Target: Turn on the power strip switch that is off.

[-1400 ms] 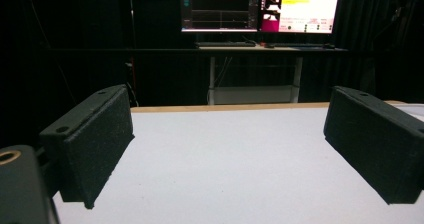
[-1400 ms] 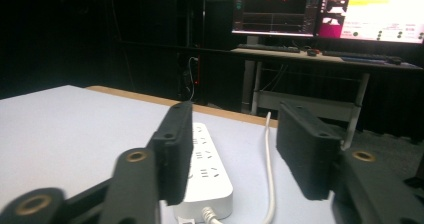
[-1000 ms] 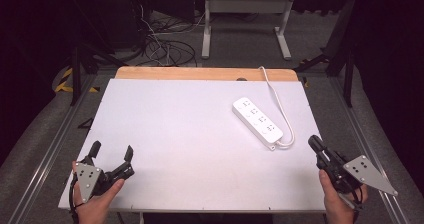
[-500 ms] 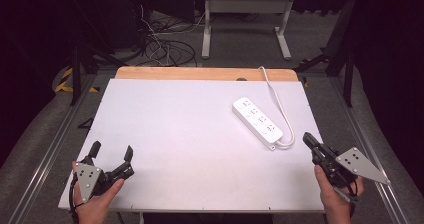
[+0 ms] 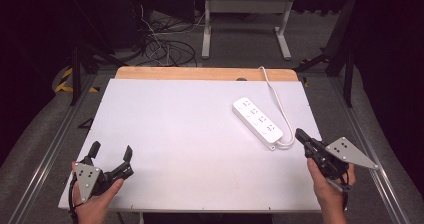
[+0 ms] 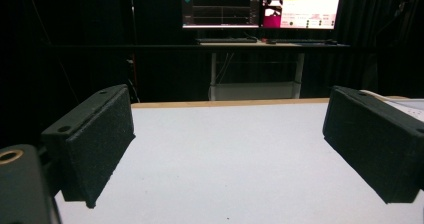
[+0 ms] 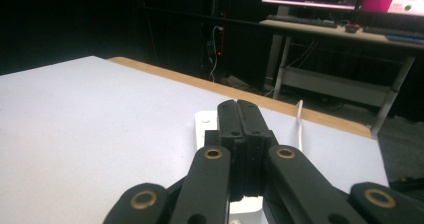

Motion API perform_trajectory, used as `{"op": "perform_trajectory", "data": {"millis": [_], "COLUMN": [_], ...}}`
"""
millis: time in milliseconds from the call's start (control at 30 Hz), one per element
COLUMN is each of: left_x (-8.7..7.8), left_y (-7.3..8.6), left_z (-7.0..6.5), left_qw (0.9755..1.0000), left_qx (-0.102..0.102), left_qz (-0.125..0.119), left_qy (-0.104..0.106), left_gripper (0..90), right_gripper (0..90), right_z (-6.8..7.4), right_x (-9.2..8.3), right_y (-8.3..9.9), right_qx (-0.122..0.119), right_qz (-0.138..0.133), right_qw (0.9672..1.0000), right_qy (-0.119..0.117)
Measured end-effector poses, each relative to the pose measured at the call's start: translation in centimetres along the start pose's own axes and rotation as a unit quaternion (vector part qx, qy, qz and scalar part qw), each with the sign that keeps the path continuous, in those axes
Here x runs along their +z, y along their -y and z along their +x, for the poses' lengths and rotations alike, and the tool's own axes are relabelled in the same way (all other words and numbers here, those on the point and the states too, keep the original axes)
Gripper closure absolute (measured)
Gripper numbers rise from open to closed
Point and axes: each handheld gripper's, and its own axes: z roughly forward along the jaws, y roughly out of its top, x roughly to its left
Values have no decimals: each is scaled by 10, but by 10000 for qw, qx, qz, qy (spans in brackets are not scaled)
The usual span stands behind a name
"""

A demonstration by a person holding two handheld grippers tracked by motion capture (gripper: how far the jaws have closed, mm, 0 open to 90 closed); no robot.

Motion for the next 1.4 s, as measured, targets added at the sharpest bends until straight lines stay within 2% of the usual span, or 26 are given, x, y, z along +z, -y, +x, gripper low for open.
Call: {"op": "perform_trajectory", "data": {"millis": [133, 367, 533, 700, 900, 1267, 1400], "left_x": [0, 0, 0, 0, 0, -1, -1], "left_y": [0, 0, 0, 1, 1, 1, 1], "left_z": [0, 0, -1, -1, -1, -2, -2], "left_qw": [10000, 10000, 10000, 10000, 10000, 9999, 10000], "left_qx": [7, 3, 47, 44, 63, 104, 96], "left_qz": [4, 3, 21, 21, 30, 27, 17], "left_qy": [-1, -2, 20, 18, 16, 17, 14], "left_gripper": [70, 71, 71, 71, 71, 72, 72], "right_gripper": [900, 900, 900, 900, 900, 900, 900], "right_z": [2, 4, 6, 9, 6, 10, 11], "right_x": [5, 17, 26, 40, 48, 69, 80], "right_y": [-3, -18, -21, -24, -28, -22, -16], "right_qx": [26, -29, 14, -59, -54, -98, -37], "right_qz": [107, 358, 510, 699, 823, 1210, 1317], "right_qw": [9999, 9993, 9987, 9975, 9966, 9925, 9911], "right_qy": [-27, 81, 74, 46, 32, -142, -198]}}
